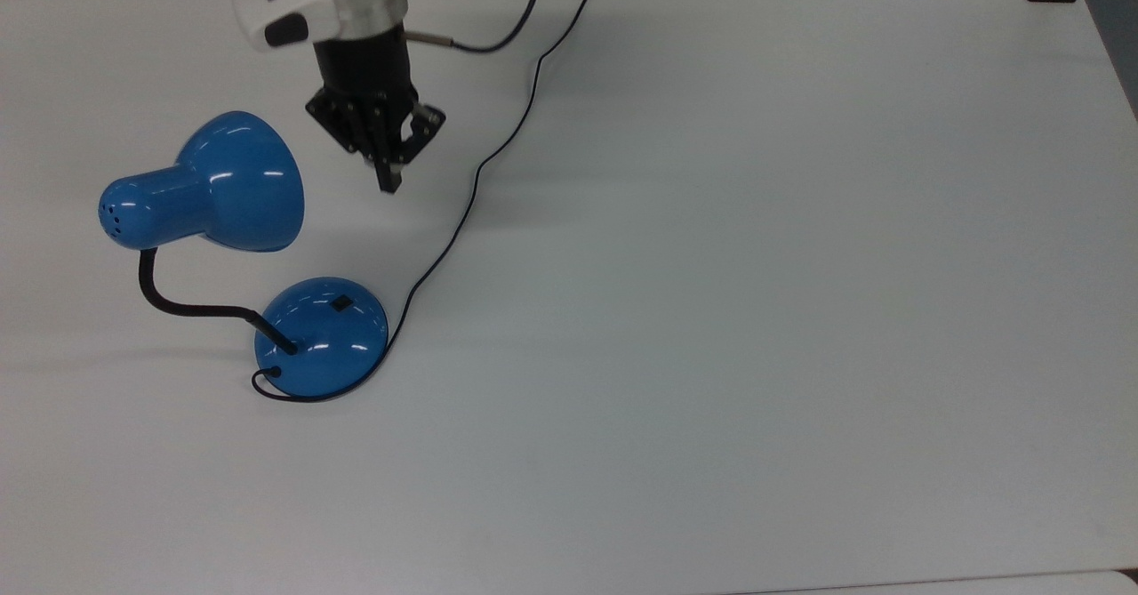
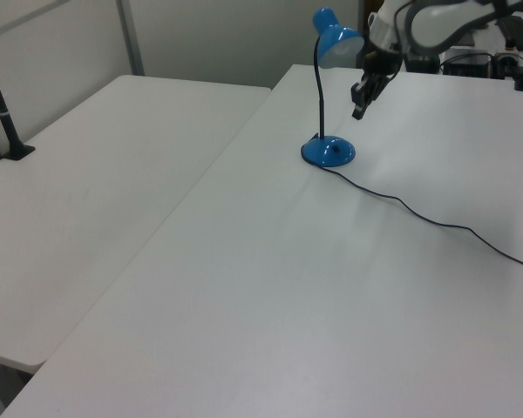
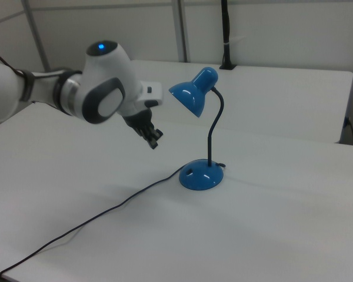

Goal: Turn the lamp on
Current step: 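Move the gripper toward the blue lamp base and tilt it down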

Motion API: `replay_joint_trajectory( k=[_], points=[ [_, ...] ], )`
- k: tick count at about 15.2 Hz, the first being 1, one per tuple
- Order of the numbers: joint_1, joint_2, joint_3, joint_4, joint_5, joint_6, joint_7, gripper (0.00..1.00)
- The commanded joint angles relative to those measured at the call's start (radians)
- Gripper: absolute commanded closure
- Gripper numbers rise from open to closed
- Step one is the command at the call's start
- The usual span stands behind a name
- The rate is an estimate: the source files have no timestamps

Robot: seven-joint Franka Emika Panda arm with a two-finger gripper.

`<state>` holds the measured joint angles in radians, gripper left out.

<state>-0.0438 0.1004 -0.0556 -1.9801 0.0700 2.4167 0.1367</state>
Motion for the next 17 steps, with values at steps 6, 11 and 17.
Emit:
replay_joint_trajectory(
  k=[6, 11, 17],
  points=[
    [0.005, 0.111, -0.012, -0.038, -0.067, 0.223, 0.107, 1.0],
    [0.002, 0.151, -0.012, -0.051, -0.091, 0.317, 0.158, 1.0],
    [-0.01, 0.214, -0.013, -0.039, -0.157, 0.393, 0.247, 1.0]
  ],
)
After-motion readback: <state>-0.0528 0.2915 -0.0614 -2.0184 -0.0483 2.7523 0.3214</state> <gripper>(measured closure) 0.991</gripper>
